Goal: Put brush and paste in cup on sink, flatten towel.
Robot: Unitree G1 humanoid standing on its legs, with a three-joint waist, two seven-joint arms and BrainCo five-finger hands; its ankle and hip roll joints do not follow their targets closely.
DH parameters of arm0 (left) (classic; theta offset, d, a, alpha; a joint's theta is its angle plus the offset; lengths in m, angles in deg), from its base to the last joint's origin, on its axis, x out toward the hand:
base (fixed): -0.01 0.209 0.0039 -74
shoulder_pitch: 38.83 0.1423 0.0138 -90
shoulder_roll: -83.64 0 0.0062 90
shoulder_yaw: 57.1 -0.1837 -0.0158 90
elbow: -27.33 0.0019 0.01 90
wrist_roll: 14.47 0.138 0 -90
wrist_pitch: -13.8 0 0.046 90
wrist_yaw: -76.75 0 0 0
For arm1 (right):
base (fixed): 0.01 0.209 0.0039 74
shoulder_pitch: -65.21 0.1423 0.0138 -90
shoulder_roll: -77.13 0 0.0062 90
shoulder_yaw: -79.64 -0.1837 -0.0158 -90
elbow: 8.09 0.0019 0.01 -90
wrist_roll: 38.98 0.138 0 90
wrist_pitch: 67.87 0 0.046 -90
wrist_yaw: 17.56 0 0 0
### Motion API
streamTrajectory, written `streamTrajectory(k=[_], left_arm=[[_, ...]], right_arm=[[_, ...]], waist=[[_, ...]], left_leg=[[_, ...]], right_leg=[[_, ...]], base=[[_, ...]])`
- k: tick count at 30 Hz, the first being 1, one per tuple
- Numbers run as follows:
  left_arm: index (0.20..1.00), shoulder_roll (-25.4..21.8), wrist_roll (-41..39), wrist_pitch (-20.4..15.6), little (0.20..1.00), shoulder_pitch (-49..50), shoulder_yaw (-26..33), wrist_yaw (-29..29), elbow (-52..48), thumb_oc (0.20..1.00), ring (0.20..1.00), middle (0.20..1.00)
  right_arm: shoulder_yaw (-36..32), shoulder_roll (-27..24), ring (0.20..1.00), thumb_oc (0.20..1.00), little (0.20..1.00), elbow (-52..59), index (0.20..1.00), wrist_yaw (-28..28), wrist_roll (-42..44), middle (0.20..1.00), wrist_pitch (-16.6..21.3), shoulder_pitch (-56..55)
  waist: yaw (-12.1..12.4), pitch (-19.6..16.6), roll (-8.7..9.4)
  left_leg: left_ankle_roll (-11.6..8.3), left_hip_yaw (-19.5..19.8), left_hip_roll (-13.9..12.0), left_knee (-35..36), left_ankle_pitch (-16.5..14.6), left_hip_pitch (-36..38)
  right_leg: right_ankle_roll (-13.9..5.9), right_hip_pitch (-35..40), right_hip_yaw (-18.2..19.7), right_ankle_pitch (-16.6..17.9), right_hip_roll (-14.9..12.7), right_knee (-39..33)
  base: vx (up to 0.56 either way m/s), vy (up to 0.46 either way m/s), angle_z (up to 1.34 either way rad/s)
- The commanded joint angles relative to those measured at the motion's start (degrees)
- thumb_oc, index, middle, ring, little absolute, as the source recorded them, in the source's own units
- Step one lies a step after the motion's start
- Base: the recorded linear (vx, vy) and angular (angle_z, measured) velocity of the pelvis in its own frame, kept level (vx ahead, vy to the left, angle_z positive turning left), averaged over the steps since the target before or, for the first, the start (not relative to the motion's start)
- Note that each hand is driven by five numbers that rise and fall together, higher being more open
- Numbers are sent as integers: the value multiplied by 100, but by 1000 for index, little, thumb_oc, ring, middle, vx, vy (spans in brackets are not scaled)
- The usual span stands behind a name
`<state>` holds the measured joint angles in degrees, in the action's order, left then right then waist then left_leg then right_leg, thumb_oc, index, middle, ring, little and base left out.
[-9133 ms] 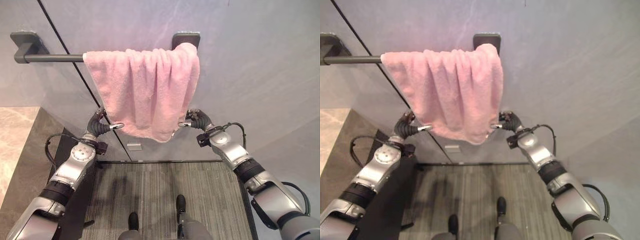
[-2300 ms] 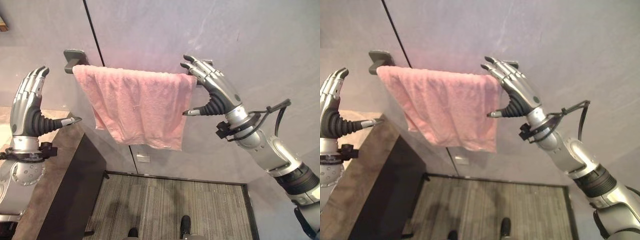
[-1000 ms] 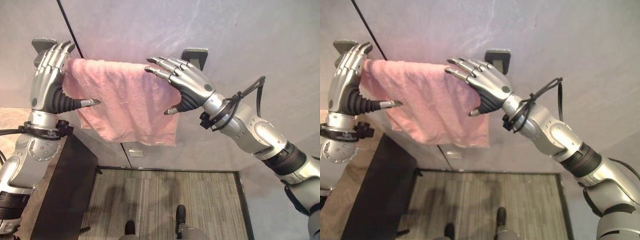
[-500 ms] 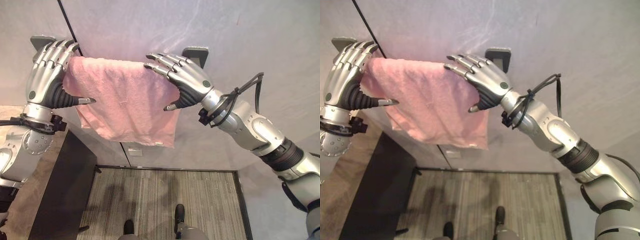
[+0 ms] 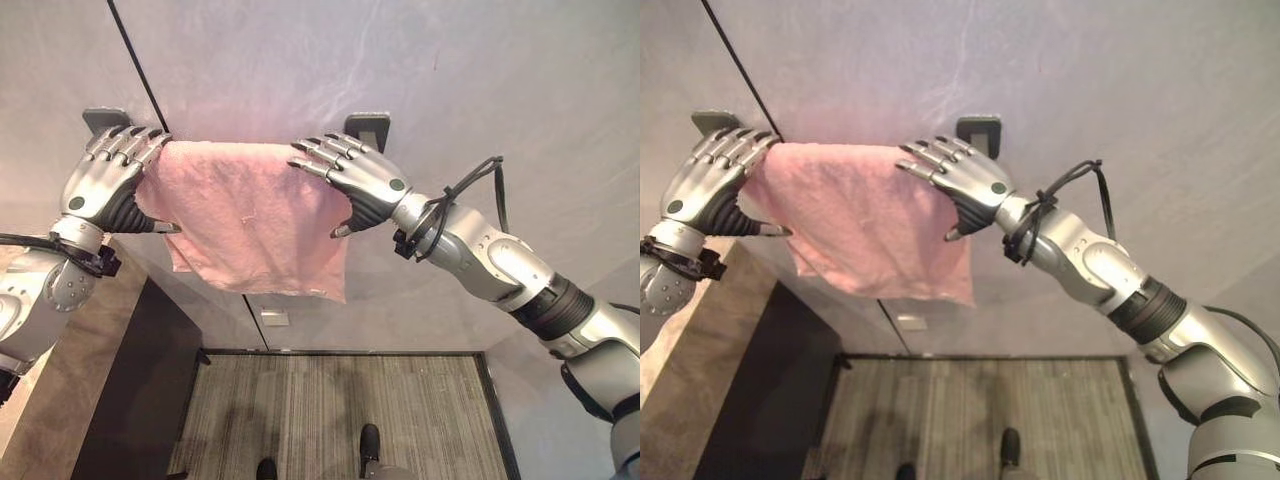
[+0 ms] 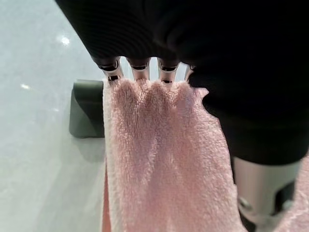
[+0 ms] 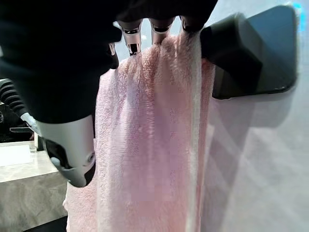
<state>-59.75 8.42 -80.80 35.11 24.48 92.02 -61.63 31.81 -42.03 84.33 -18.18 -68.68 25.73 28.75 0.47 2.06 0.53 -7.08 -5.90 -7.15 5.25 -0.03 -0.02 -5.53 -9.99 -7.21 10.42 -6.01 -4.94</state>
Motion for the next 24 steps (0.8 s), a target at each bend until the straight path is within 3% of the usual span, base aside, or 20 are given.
streamTrajectory(k=[1, 6, 9, 13, 24], left_arm=[[1000, -100, 58, 208, 1000, 485, 20, -359, 282, 1000, 1000, 1000], [1000, -55, 6, 216, 1000, 583, 77, -400, 378, 1000, 1000, 1000], [1000, 132, -32, 222, 1000, 318, -243, -382, 569, 1000, 1000, 1000], [1000, 347, -114, 237, 1000, 54, -508, -363, 739, 1000, 1000, 1000], [1000, 618, -181, 309, 1000, 295, -274, -338, 720, 1000, 1000, 1000]], right_arm=[[151, -605, 1000, 1000, 1000, -91, 1000, 469, 559, 1000, -155, -497], [8, -767, 1000, 1000, 1000, -76, 1000, 454, 720, 1000, -164, -649], [240, -325, 1000, 1000, 1000, -1014, 1000, 309, 322, 1000, -228, -833], [229, 21, 1000, 1000, 1000, -1291, 1000, 228, 226, 1000, -273, -895], [-418, 414, 1000, 1000, 1000, -349, 1000, 95, 1103, 1000, -211, -1464]], waist=[[-119, 197, 211], [-142, 180, 198], [-131, 181, 176], [-112, 191, 140], [-125, 110, 114]], left_leg=[[-184, 76, -141, -25, 415, -565], [-187, 50, -144, -25, 420, -567], [-185, 44, -133, -25, 426, -577], [-178, 53, -121, -25, 438, -607], [-167, 17, -145, -25, 414, -544]], right_leg=[[-723, 549, 250, -441, -677, -6], [-725, 528, 264, -428, -675, -6], [-718, 530, 253, -423, -687, -6], [-724, 486, 278, -405, -686, -6], [-711, 521, 325, -426, -648, -6]], base=[[0, 0, 0], [0, 0, 0], [0, 0, 0], [0, 0, 0], [0, -1, 0]])
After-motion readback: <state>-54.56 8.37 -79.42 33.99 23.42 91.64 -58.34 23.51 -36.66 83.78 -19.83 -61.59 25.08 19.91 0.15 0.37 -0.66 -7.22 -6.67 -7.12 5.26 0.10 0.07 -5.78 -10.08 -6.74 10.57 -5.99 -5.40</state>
